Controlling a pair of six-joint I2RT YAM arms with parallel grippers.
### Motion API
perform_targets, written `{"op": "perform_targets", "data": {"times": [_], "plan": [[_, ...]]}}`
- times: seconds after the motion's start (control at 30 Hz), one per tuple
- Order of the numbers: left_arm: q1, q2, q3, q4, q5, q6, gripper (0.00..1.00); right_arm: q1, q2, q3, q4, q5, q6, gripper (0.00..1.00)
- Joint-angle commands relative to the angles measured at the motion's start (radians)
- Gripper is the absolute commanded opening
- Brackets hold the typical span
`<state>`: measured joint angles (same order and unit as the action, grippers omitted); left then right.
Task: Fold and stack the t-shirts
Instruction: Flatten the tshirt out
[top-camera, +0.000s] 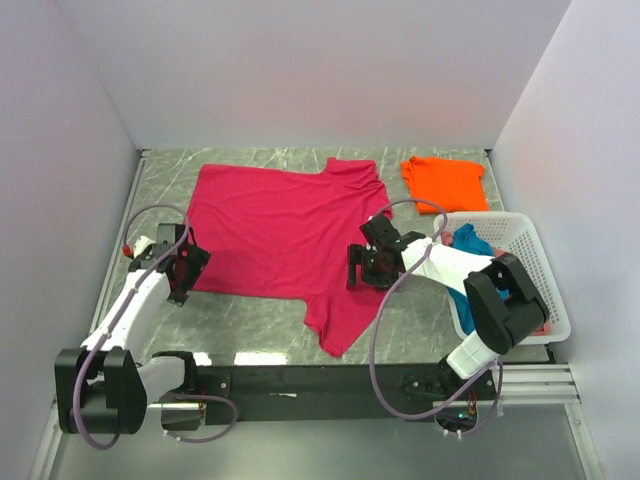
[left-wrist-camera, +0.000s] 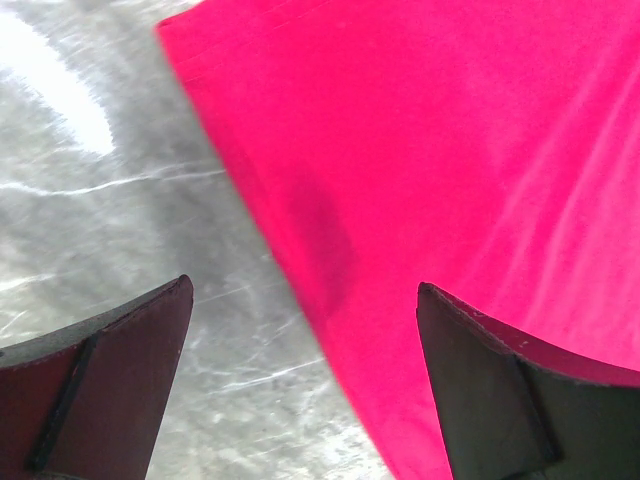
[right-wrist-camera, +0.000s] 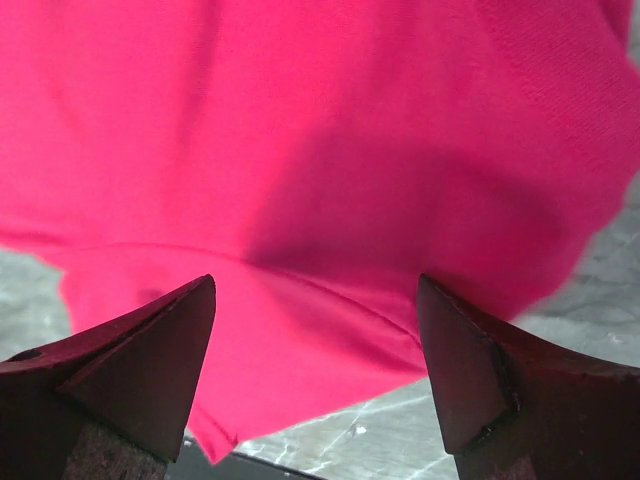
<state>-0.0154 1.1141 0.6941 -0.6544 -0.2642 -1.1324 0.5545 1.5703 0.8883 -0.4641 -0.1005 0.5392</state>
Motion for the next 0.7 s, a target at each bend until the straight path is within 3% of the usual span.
{"op": "perform_targets", "data": {"times": [0.0, 0.23, 0.37, 0.67], "plan": [[0.006, -0.054, -0.019, -0.007, -0.044, -0.032, 0.99, -0.018, 0.028, 0.006, 0.058, 0.036, 0.036, 0.87], [0.057, -0.056, -0.016, -0.01, -0.063, -0.015, 1.0, -0.122, 0.123, 0.031, 0.042, 0.071, 0.013, 0.88], [0.098, -0.034, -0.027, 0.009, 0.017, 0.0, 0.99, -0.189, 0.139, 0.055, 0.027, 0.096, -0.034, 0.88], [0.146, 0.016, -0.064, 0.038, 0.014, 0.01, 0.92, -0.131, -0.03, 0.069, 0.015, 0.044, -0.137, 0.88]]}}
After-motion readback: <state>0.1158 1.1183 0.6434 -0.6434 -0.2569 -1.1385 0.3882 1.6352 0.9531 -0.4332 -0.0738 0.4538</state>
